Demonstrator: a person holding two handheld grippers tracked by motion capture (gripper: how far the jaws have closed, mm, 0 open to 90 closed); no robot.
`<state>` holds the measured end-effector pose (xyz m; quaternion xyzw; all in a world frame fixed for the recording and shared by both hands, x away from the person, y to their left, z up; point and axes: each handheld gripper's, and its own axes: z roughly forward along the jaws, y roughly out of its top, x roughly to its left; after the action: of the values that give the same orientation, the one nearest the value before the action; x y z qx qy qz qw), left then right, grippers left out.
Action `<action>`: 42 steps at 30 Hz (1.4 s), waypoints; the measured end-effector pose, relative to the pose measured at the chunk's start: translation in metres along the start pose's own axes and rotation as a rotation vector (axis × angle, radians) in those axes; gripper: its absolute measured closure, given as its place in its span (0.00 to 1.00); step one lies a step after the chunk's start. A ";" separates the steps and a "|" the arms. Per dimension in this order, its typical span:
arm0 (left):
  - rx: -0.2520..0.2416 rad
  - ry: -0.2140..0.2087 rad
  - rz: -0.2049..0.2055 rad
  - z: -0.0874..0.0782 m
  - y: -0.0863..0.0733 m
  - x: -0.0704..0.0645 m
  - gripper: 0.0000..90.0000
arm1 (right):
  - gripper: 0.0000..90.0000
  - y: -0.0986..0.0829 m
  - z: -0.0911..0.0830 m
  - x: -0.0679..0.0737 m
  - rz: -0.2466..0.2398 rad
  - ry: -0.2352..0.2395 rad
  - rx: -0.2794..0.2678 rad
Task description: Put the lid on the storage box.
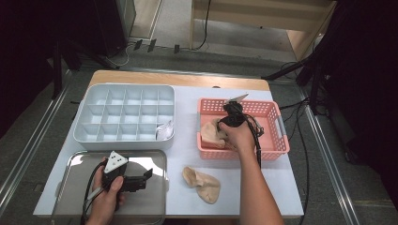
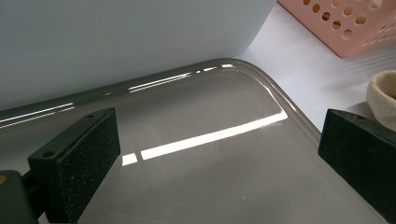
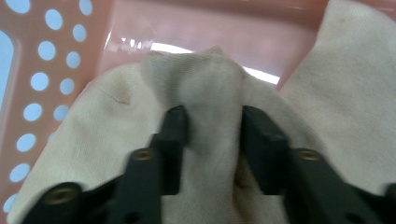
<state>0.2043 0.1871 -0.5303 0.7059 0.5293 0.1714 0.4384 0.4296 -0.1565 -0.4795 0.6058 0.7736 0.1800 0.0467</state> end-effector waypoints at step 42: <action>0.008 0.005 0.008 0.000 0.000 0.000 0.00 | 0.97 -0.086 -0.055 0.011 -0.015 0.117 -0.667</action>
<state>0.2042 0.1870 -0.5299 0.7093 0.5282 0.1727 0.4336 0.3320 -0.1749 -0.4557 0.5401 0.6778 0.4574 0.1991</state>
